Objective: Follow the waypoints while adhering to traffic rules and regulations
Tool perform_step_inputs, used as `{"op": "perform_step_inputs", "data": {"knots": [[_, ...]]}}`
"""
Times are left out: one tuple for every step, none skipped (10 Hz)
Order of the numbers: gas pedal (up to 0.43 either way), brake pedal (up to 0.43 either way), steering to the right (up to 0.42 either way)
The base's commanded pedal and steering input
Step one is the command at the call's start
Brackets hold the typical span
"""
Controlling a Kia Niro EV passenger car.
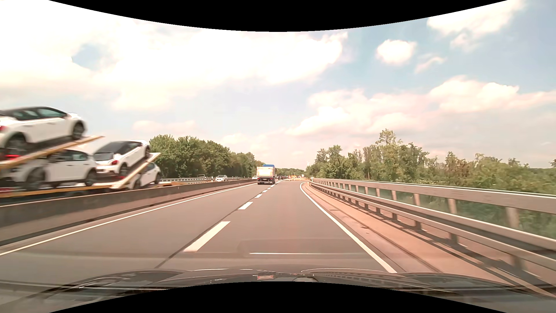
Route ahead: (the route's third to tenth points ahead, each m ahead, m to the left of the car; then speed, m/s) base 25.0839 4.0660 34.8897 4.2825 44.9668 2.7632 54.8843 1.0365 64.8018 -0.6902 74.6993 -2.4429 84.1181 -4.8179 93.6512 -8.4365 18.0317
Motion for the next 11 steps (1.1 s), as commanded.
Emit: {"op": "perform_step_inputs", "data": {"knots": [[0.13,0.0,0.0],[0.13,0.0,0.0],[0.13,0.0,0.0],[0.118,0.0,0.0],[0.11,0.0,0.0],[0.079,0.0,0.0],[0.079,0.0,0.0],[0.079,0.0,0.0],[0.079,0.0,0.0],[0.087,0.0,0.0],[0.087,0.0,0.001]]}}
